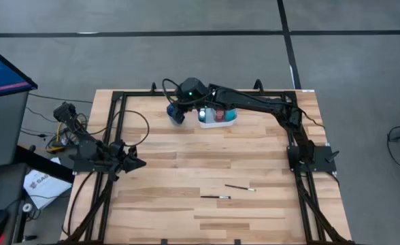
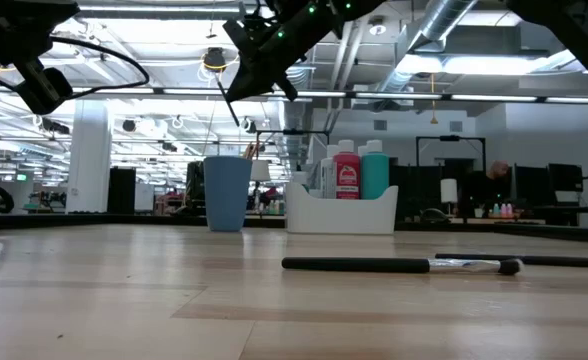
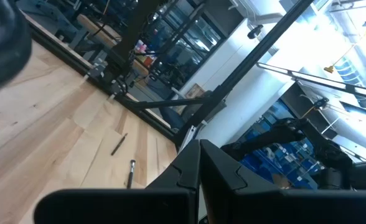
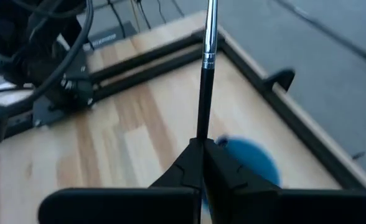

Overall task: Pick & Place Paint Supplies
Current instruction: Put the silver and black paint brush into the blue cup

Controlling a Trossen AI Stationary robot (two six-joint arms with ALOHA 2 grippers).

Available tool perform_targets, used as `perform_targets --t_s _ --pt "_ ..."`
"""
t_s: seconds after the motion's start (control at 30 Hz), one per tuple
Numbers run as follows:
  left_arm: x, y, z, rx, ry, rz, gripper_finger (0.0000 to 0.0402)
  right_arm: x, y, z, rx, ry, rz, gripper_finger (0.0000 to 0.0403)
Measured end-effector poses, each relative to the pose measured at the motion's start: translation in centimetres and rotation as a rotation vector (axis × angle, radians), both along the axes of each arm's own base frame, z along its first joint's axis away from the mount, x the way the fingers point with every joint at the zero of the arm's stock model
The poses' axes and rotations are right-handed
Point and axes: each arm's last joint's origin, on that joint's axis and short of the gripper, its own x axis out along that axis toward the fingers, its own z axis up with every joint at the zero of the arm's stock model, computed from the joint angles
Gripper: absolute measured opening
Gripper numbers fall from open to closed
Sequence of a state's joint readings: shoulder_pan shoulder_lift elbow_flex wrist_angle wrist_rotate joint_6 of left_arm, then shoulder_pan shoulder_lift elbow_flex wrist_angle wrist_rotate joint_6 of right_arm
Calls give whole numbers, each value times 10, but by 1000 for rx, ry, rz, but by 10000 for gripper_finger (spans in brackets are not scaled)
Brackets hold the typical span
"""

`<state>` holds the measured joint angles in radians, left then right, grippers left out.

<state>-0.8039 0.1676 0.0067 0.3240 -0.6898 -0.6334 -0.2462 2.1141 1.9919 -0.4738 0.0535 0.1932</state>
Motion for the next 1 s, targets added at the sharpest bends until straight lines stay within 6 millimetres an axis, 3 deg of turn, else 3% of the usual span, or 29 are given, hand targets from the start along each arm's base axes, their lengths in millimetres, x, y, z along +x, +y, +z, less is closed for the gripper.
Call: perform_targets --t_s 0.33,0.57,0.83,1.0 --pt "0 0 0 -1 -1 0 2 1 -20 9 -135 -84 24 0" --pt "0 0 1 -6 -6 -1 2 25 -25 -31 -153 -80 36 0" --pt "0 0 2 -13 -13 -2 2 35 -29 -67 -133 -7 40 0" --pt "0 0 2 -17 -17 -4 2 35 -30 -72 -127 12 40 0"
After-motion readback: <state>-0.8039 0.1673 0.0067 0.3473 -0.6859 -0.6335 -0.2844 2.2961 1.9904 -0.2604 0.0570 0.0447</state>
